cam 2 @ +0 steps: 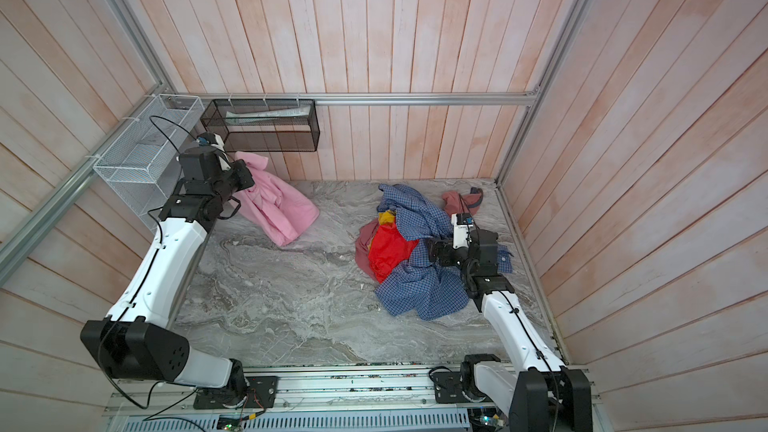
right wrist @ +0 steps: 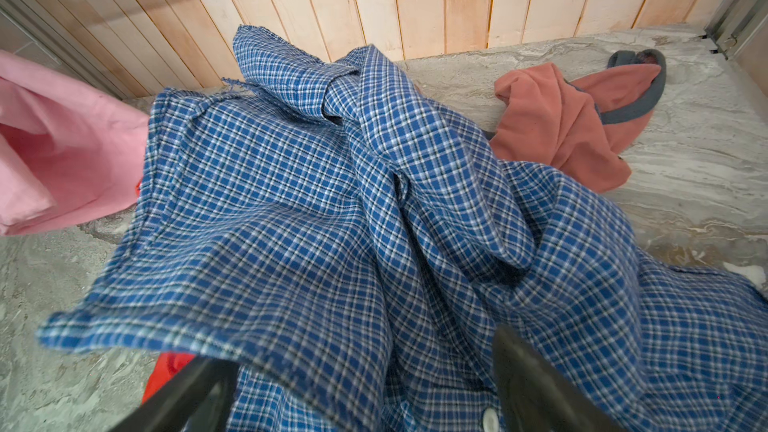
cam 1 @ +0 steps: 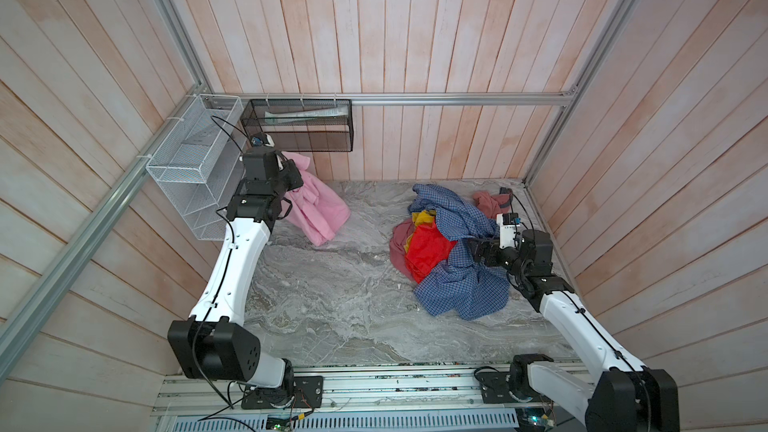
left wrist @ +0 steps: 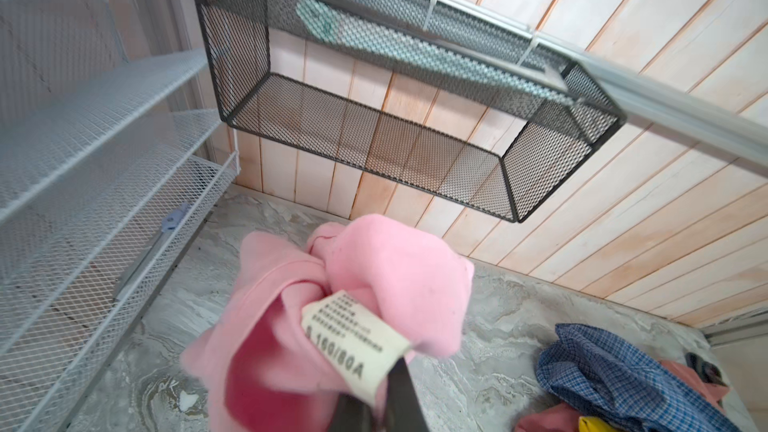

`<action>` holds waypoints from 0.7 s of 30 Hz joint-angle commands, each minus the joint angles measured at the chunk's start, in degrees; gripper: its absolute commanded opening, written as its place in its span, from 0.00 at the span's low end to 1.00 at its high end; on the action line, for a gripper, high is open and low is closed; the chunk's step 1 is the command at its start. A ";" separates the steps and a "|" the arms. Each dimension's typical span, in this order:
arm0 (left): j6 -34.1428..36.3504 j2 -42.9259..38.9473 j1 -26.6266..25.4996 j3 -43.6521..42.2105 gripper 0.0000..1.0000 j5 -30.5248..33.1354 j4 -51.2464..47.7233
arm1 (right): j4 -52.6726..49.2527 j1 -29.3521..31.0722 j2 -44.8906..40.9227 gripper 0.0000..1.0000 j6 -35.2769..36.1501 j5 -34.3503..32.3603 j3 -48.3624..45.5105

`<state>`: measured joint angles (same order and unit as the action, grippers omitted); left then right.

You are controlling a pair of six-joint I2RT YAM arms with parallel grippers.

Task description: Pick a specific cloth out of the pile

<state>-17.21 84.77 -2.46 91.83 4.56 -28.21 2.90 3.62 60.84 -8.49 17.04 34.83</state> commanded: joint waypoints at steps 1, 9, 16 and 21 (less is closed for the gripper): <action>2.78 2.00 0.35 5.21 0.00 0.31 -8.19 | -0.19 0.08 0.79 0.94 0.67 1.41 2.08; 6.16 9.48 0.34 6.39 0.00 -2.12 -11.78 | -0.17 0.16 0.47 0.94 0.61 1.20 1.86; 9.70 23.81 -1.47 13.86 0.00 -1.29 -14.92 | -0.95 0.16 0.25 0.94 0.64 0.85 1.95; 11.62 32.01 -1.41 17.24 0.00 3.61 -13.83 | -1.23 0.21 -0.32 0.94 0.41 0.85 1.53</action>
<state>-8.12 115.04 -3.97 106.41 4.56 -42.59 2.76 3.62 61.58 -8.51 17.85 35.20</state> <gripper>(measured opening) 0.069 0.942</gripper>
